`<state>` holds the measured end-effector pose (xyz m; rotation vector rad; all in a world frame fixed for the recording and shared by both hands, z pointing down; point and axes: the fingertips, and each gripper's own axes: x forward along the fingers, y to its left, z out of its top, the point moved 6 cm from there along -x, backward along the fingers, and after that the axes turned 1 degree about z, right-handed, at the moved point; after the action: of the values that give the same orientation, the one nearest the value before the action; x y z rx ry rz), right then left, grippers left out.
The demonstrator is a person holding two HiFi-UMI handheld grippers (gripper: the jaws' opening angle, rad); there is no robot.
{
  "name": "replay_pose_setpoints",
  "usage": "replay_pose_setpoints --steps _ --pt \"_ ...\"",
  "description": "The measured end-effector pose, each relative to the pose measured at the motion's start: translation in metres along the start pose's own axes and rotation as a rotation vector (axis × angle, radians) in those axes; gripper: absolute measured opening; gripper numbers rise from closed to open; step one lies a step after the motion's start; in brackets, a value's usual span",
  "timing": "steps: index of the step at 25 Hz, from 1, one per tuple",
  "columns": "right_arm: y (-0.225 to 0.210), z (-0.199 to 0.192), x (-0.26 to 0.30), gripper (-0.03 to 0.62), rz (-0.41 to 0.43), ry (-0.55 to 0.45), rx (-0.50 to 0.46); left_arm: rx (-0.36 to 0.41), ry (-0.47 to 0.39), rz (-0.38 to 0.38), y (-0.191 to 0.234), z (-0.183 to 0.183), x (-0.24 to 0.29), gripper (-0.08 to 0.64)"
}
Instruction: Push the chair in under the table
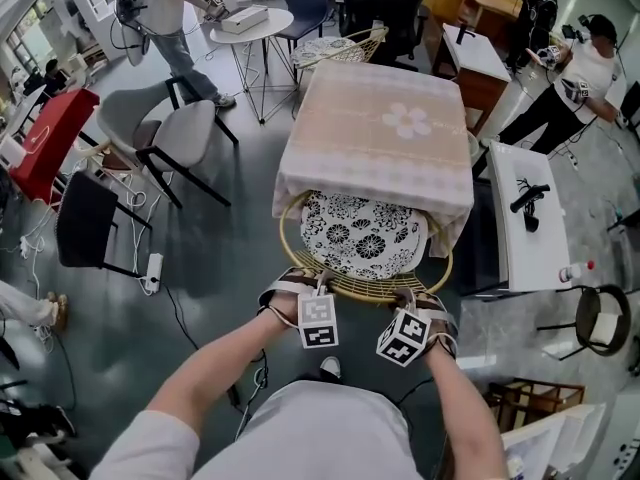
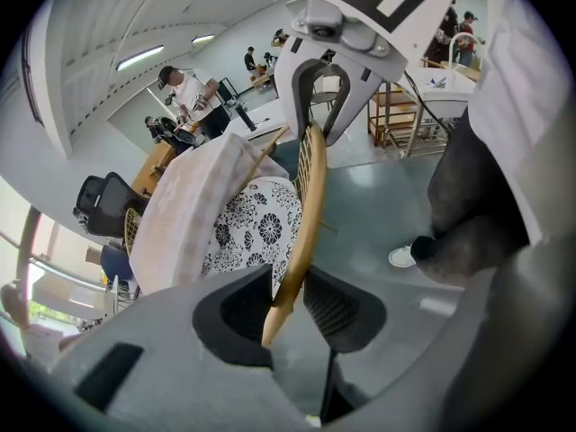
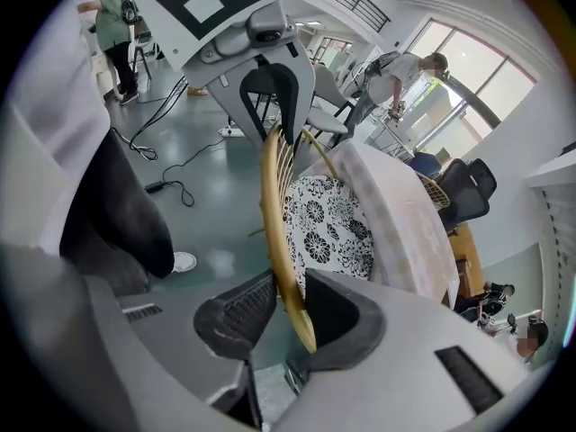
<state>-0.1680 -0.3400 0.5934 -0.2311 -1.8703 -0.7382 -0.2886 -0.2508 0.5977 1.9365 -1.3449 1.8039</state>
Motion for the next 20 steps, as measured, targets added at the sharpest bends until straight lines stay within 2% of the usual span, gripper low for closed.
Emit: replay_pose_setpoints --steps 6,9,16,20 --pt "0.003 0.001 0.000 0.095 -0.021 -0.024 0.046 -0.068 0.007 -0.010 -0.002 -0.003 0.000 0.116" --pt "0.006 0.002 -0.003 0.106 -0.044 -0.032 0.085 -0.131 0.005 0.001 -0.005 -0.006 -0.003 0.126" --pt "0.013 0.008 -0.025 0.110 -0.100 -0.088 0.228 -0.379 -0.088 0.055 -0.015 -0.003 -0.022 0.150" --pt "0.016 0.012 -0.040 0.110 -0.120 -0.150 0.356 -0.583 -0.176 0.037 -0.017 0.005 -0.044 0.150"
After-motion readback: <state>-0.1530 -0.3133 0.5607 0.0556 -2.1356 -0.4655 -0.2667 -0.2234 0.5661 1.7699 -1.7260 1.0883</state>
